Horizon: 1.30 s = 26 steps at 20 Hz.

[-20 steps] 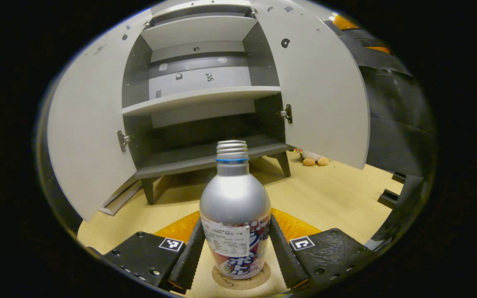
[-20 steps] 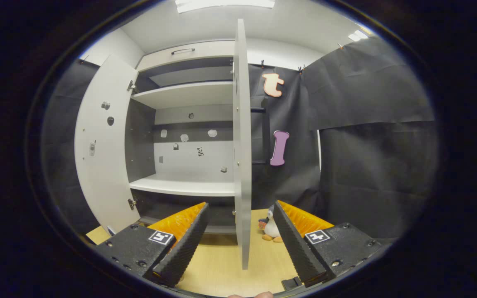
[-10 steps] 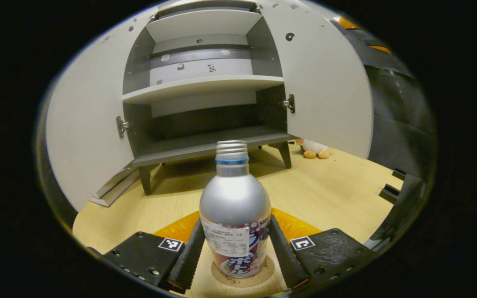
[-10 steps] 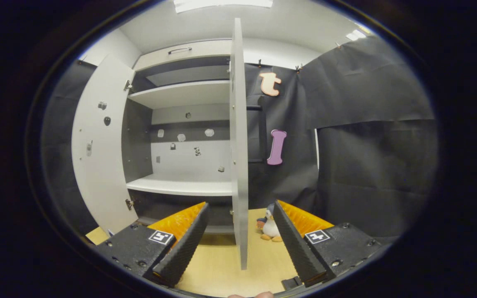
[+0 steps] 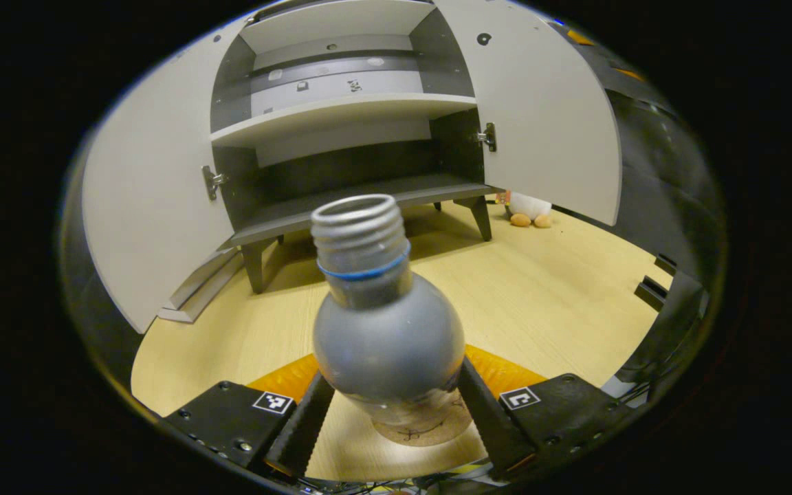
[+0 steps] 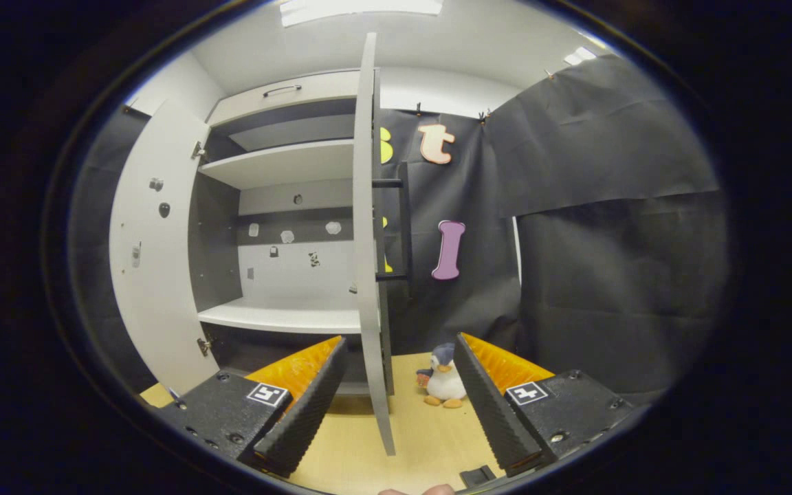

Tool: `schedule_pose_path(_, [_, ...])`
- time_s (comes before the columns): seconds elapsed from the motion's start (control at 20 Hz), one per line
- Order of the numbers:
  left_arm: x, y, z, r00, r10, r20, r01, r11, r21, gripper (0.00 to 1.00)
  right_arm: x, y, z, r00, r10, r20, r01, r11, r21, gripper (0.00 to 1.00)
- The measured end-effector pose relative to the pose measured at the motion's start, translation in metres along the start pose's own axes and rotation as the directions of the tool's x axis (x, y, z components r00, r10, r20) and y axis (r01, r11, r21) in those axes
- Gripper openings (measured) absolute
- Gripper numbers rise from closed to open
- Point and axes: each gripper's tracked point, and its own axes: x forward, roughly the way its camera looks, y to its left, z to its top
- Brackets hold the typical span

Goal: Grasp the bottle in the cabinet with the left hand and place it on the coaster, then close the right door with the right hand and the left door with the left hand.

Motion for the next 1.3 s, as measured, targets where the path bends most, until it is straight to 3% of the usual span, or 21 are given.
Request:
schedule_pose_path(0.05, [-0.002, 0.001, -0.001, 1.000, 0.003, -0.017, -0.003, 1.000, 0.008, 0.99, 0.003, 0.000, -0.003, 1.000, 0.010, -0.018, -0.010, 1.000, -0.001, 1.00])
schedule_pose_path(0.5, [-0.026, -0.006, 0.038, 1.000, -0.026, 0.007, 0.027, 0.995, -0.093, 0.98, 0.015, -0.024, 0.021, 0.998, 0.016, 0.064, -0.017, 1.000, 0.014, 1.00])
schedule_pose_path(0.75, [-0.042, 0.009, 0.068, 0.998, 0.023, 0.056, -0.016, 0.992, -0.128, 0.98, 0.020, -0.029, 0.051, 0.990, 0.066, 0.121, -0.072, 0.996, 0.049, 1.00])
schedule_pose_path(0.9, [-0.053, 0.017, 0.088, 0.996, 0.042, 0.080, -0.029, 0.987, -0.158, 0.99, 0.025, -0.044, 0.085, 0.981, 0.044, 0.189, -0.053, 0.998, 0.043, 0.99])
schedule_pose_path(1.05, [-0.069, 0.030, 0.113, 0.990, 0.070, 0.120, -0.048, 0.983, -0.176, 0.98, 0.040, -0.065, 0.099, 0.981, -0.022, 0.195, 0.017, 0.999, 0.031, 1.00])
schedule_pose_path(1.3, [-0.095, 0.060, 0.135, 0.979, 0.129, 0.156, -0.102, 0.980, -0.173, 0.98, 0.056, -0.059, 0.107, 0.979, -0.004, 0.202, 0.005, 1.000, -0.004, 0.98])
